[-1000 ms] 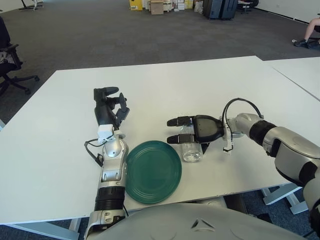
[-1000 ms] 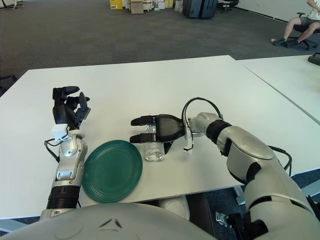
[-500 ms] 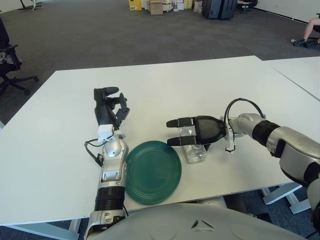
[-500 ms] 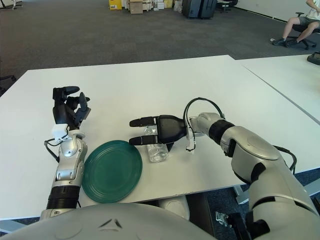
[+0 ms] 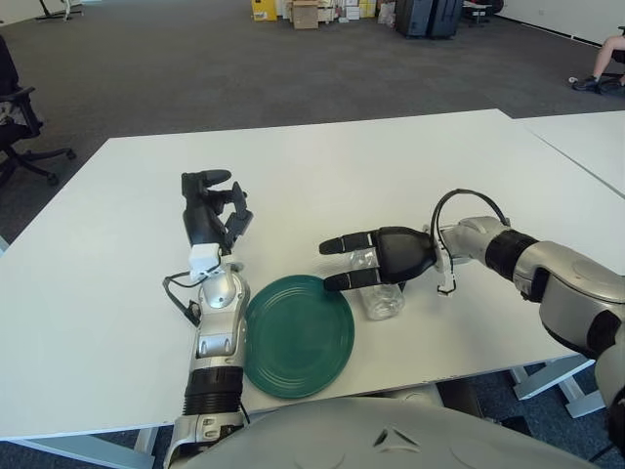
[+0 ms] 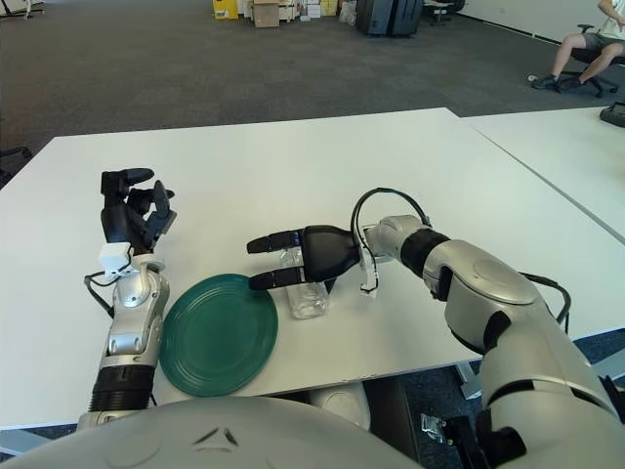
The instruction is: Put the bottle into the plate.
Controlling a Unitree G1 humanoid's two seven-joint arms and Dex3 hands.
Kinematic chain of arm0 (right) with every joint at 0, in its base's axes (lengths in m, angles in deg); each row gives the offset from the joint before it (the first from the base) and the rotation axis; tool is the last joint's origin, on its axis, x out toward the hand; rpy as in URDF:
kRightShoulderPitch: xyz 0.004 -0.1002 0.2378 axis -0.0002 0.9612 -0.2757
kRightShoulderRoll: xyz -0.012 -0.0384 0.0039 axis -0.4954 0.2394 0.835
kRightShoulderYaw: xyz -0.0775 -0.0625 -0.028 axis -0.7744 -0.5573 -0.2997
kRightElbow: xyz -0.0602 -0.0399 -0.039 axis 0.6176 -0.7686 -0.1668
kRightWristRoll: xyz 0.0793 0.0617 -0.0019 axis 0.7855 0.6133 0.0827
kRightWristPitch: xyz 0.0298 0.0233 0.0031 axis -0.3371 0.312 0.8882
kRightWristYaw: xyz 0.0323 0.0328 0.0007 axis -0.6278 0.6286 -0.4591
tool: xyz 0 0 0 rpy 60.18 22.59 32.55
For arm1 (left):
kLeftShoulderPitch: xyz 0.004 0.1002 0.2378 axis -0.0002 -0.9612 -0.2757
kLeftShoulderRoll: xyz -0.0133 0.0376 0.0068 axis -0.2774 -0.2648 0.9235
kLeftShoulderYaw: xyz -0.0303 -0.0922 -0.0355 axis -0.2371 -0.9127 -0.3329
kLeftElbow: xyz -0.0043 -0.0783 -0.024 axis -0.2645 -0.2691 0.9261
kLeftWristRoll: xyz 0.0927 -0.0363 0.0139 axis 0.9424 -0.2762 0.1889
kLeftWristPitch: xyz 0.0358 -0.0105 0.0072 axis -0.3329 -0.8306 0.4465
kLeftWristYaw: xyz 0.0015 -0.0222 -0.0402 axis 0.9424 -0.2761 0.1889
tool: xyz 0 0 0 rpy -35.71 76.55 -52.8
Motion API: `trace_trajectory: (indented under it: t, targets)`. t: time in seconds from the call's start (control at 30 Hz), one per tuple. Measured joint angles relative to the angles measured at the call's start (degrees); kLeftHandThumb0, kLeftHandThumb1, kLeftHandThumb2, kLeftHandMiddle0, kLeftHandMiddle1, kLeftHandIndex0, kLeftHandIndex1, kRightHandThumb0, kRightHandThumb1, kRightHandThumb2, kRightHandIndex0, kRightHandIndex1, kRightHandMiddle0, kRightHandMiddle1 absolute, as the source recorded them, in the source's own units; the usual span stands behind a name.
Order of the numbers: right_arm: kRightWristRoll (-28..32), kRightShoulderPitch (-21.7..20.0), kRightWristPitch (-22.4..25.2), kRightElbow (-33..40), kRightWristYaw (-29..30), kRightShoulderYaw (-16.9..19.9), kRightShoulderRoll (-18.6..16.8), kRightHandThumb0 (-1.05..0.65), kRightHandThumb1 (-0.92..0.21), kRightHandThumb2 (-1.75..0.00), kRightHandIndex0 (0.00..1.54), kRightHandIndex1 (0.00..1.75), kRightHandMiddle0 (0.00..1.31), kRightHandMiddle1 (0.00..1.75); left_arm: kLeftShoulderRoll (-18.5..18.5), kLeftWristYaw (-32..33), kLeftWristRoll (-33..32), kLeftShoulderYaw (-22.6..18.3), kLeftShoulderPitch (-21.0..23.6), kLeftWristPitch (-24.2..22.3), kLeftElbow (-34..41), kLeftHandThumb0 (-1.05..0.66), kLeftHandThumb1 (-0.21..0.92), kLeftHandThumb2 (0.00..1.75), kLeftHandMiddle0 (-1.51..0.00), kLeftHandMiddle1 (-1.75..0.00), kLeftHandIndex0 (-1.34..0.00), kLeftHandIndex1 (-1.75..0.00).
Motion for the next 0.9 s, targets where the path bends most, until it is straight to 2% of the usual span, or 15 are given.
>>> trace_trajectory:
  t: [0.2, 0.53, 0.9]
  targets:
    - [-0.02, -0.81, 1.30, -3.07, 1.31, -0.99, -1.56, -0.60, -0.91, -0.53, 0.11, 0.01, 0.00, 0.18, -0.01, 0.00, 0.00, 0.06, -0.66, -0.04, 0.28, -0.38, 0.74, 0.77, -0.46, -1.56, -0.31, -1.75]
    - [-0.10, -1.81, 3.17, -6.90, 3.74, -2.96, -3.51, -0.60, -0.92, -0.69, 0.18, 0.03, 0.00, 0.32, -0.02, 0.00, 0.01, 0.13, -0.95, -0.80, 0.92, -0.39, 0.73, 0.78, -0.47, -1.56, -0.31, -1.75]
    - [0.38, -2.32, 2.91, -8.68, 4.21, -3.83, -4.23, -0.57, -0.92, -0.77, 0.25, 0.04, 0.00, 0.44, -0.02, 0.01, 0.01, 0.26, -1.53, -1.66, 2.26, -0.39, 0.73, 0.79, -0.47, -1.57, -0.32, -1.75]
